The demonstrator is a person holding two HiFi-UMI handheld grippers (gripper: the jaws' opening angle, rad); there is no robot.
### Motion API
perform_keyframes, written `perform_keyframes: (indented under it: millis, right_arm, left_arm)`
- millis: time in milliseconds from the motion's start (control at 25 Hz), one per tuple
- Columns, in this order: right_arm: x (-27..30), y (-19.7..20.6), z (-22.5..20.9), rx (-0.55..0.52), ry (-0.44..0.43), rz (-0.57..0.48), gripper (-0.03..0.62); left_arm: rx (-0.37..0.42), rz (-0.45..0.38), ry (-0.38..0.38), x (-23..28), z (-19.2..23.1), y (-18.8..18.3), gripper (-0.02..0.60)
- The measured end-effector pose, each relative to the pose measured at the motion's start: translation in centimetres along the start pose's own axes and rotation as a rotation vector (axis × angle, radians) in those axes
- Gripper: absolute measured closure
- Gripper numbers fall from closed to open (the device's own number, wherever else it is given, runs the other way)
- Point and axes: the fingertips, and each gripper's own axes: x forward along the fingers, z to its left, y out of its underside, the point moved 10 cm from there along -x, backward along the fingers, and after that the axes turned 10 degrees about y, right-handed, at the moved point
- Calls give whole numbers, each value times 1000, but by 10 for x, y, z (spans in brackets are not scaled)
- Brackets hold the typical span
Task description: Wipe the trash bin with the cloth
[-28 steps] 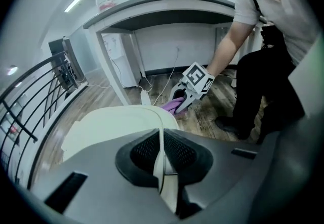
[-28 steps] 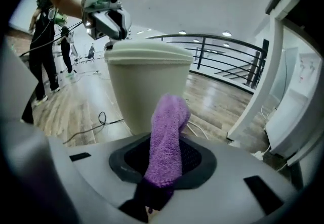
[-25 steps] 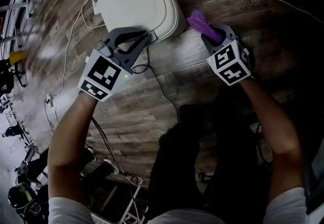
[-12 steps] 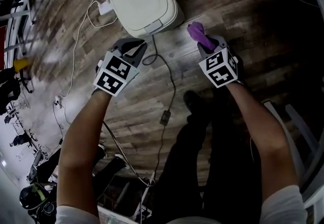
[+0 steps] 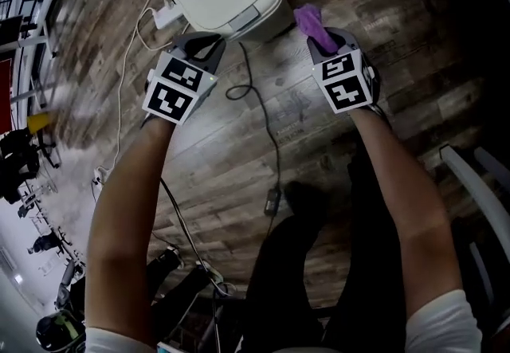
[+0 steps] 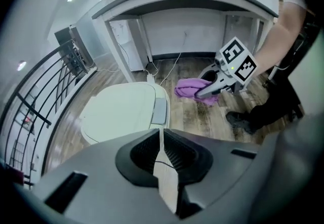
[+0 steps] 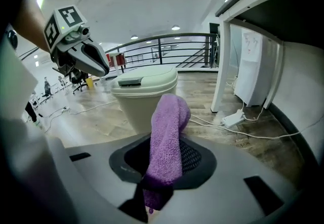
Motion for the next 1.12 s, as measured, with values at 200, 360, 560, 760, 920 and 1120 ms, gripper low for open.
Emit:
perform_keyframes:
  millis: [200,360,560,760,920,1120]
  right_arm:
    - [17,13,41,-24,18,-99,496]
    - [44,15,39,-15,157,-218,496]
    - [64,18,32,7,270,-328,496]
    - [66,20,28,20,297,-413,496]
    - [64,22,27,54,310,-438,496]
    - [70,15,38,8,290,-432,496]
  left_arm:
    - [86,-75,-24,10,1,4,575]
    - [200,-127,-60,26,12,-3,575]
    - [267,-192,-105,35,27,0,577]
    - [331,-211,-109,35,25,3,578]
    - [288,-252,-87,35,27,6,578]
    - [191,-334,-36,34,34,12,578]
